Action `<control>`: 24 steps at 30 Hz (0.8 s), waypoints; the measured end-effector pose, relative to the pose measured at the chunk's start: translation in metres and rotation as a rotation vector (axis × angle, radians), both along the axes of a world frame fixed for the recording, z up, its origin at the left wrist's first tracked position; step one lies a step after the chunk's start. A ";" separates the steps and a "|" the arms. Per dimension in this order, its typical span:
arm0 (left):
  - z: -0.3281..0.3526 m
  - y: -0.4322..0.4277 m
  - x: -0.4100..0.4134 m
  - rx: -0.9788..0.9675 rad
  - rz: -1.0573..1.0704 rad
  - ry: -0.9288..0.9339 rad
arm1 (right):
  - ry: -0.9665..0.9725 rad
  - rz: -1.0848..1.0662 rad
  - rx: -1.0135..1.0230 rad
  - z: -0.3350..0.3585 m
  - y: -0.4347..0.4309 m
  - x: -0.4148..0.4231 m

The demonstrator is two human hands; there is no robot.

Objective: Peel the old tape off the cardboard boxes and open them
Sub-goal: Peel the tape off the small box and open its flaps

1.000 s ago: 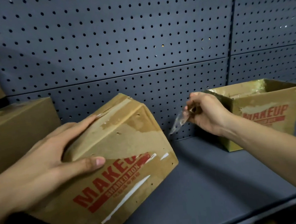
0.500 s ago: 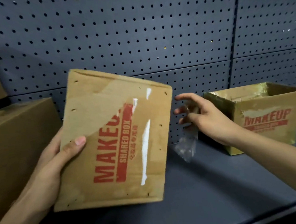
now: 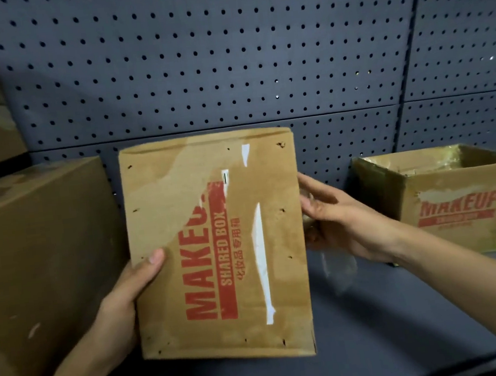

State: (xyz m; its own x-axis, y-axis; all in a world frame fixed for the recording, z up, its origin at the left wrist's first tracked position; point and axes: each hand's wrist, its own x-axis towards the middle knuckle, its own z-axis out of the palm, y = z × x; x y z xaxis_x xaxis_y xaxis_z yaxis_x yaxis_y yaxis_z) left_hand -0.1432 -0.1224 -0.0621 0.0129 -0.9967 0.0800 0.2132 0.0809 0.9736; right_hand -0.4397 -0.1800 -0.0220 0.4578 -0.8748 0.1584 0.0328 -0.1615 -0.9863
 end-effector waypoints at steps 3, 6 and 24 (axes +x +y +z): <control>0.000 -0.004 -0.001 -0.067 -0.049 -0.096 | -0.022 -0.059 -0.093 -0.001 0.000 -0.005; -0.001 -0.008 -0.001 -0.122 -0.071 -0.192 | -0.006 -0.112 -0.155 -0.003 0.004 -0.004; 0.021 -0.010 -0.016 -0.330 0.242 -0.407 | 0.393 -0.388 -0.258 -0.015 0.032 0.015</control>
